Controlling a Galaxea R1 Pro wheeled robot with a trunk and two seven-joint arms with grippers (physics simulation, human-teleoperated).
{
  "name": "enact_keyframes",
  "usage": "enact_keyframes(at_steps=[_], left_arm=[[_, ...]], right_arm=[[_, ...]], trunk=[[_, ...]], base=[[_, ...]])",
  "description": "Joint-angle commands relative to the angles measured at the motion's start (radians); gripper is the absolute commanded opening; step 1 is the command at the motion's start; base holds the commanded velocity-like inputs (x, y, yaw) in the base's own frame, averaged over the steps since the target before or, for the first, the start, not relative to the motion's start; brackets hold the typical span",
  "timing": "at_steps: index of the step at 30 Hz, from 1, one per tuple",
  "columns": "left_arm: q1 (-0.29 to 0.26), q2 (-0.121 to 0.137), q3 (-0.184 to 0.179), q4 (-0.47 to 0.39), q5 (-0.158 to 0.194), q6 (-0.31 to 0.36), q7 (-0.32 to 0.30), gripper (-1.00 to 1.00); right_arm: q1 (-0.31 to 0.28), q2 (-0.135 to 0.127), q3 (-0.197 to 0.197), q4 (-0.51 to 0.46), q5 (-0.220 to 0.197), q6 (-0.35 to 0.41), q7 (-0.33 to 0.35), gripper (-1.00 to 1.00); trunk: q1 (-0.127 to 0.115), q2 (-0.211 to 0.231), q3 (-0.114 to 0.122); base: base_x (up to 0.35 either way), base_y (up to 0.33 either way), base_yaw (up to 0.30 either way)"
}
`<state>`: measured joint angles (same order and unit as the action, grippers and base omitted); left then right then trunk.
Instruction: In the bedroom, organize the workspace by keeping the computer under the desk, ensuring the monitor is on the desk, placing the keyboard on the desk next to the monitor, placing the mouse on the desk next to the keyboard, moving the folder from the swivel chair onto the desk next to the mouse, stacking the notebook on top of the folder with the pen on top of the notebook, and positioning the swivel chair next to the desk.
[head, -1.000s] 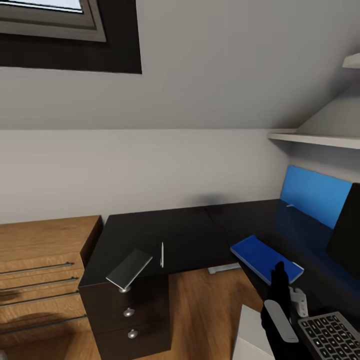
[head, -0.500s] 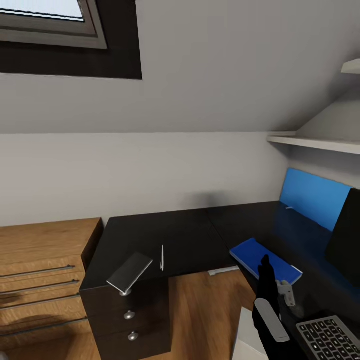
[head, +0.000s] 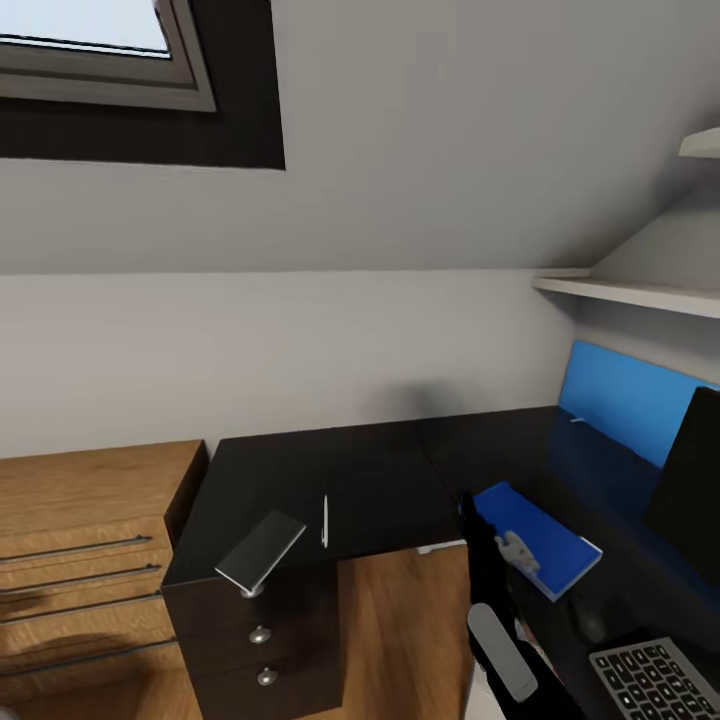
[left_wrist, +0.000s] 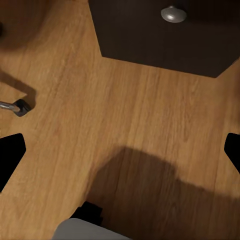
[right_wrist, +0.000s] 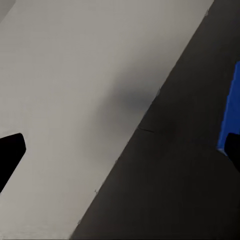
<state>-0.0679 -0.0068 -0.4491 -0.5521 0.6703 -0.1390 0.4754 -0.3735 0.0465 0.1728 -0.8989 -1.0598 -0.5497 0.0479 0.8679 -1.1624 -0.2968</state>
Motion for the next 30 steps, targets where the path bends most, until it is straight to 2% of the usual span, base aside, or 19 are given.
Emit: enact_keyframes(at_steps=[1, 5, 10, 13, 17, 19, 24, 25, 30], left_arm=[[-0.001, 0.001, -0.008, 0.001, 0.011, -0.009, 0.006, 1.0], [-0.001, 0.001, -0.008, 0.004, 0.011, -0.013, 0.006, 1.0], [-0.001, 0.005, -0.006, 0.011, 0.014, -0.014, 0.005, 1.0], [-0.001, 0.008, -0.004, 0.016, 0.015, -0.014, 0.003, 1.0], [-0.001, 0.009, -0.004, 0.018, 0.016, -0.013, 0.001, 1.0], [-0.001, 0.009, -0.003, 0.019, 0.017, -0.013, 0.001, 1.0], [-0.001, 0.009, -0.002, 0.02, 0.017, -0.011, 0.0, 1.0], [-0.001, 0.009, -0.002, 0.02, 0.016, -0.011, 0.0, 1.0], [-0.001, 0.007, -0.002, 0.02, 0.015, -0.013, -0.002, 1.0]], right_arm=[[-0.001, 0.0, 0.021, 0.001, 0.004, -0.005, 0.005, 1.0], [-0.001, 0.001, 0.107, 0.005, 0.063, -0.003, 0.001, 1.0], [-0.001, 0.005, 0.185, 0.048, 0.088, 0.001, -0.004, 1.0], [-0.001, 0.024, 0.231, 0.113, 0.099, 0.001, -0.005, 1.0], [-0.001, 0.048, 0.256, 0.176, 0.117, 0.001, -0.005, 1.0], [-0.001, 0.059, 0.266, 0.224, 0.148, 0.0, -0.003, 1.0], [-0.001, 0.068, 0.271, 0.32, 0.211, -0.002, -0.003, 1.0], [-0.001, 0.069, 0.272, 0.37, 0.229, -0.003, -0.004, 1.0], [-0.001, 0.069, 0.271, 0.503, 0.25, -0.005, -0.002, 1.0]], trunk=[[-0.004, 0.007, 0.002], [-0.019, 0.035, 0.015], [-0.038, 0.07, 0.03], [-0.05, 0.091, 0.04], [-0.065, 0.119, 0.052], [-0.073, 0.133, 0.058], [-0.092, 0.168, 0.074], [-0.096, 0.175, 0.077], [-0.104, 0.189, 0.083]], base=[[0.0, 0.0, 0.0], [0.0, 0.0, 0.0], [0.0, 0.0, 0.0], [0.0, 0.0, 0.0], [0.0, 0.0, 0.0], [0.0, 0.0, 0.0], [0.0, 0.0, 0.0], [0.0, 0.0, 0.0], [0.0, 0.0, 0.0]])
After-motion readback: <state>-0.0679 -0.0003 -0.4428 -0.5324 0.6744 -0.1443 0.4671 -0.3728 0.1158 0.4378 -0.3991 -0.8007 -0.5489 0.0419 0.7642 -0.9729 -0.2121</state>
